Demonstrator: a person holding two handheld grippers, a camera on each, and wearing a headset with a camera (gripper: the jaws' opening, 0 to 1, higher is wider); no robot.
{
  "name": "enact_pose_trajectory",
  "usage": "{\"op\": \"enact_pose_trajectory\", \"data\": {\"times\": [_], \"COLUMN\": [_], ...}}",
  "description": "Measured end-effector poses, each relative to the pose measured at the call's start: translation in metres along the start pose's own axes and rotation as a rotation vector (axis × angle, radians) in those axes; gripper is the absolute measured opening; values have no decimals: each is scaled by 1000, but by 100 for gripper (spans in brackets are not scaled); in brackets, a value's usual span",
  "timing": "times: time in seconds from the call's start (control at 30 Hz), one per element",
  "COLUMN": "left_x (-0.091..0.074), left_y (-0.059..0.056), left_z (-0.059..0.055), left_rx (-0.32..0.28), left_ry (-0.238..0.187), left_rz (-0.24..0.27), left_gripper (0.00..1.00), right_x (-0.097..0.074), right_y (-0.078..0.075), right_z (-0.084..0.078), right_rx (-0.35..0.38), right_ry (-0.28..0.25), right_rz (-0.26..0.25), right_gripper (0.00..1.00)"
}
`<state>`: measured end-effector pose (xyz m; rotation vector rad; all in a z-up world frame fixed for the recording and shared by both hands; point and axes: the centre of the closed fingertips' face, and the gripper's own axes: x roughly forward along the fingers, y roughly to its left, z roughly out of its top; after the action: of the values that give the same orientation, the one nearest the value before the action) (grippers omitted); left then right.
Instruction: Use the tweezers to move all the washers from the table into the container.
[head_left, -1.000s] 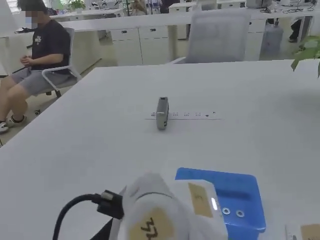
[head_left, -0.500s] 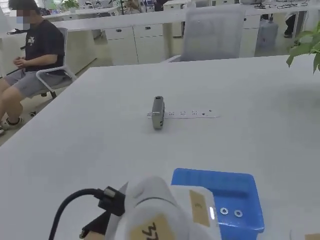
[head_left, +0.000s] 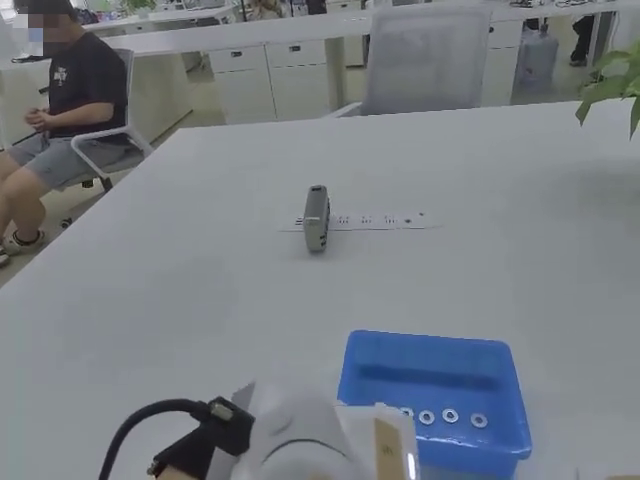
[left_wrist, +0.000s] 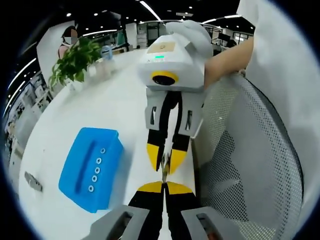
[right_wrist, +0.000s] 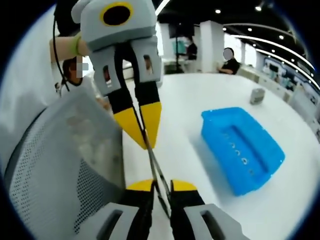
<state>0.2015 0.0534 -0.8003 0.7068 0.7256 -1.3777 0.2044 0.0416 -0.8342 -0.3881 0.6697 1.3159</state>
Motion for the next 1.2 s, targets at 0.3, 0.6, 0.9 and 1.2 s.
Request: {"op": "enact_pose_trajectory", "data": {"times": [0.3, 0.6, 0.9, 1.2], "left_x": [14, 26, 29, 27], "left_y": [-2, 0, 5, 7], "left_z": [-23, -41, -48, -50], "left_rx": [29, 3, -18, -2], "left_ry": [73, 112, 110, 116], "left_rz": [-33, -42, -23, -4], "left_gripper": [0, 0, 0, 0], "right_x": [6, 16, 20, 25], "right_y": [0, -1, -2, 1], "right_z": [-11, -16, -18, -17], "right_rx": [61, 9, -71, -107], "right_ry": [21, 62, 80, 84], "right_rz": [12, 13, 15, 25], "right_gripper": [11, 10, 5, 3]}}
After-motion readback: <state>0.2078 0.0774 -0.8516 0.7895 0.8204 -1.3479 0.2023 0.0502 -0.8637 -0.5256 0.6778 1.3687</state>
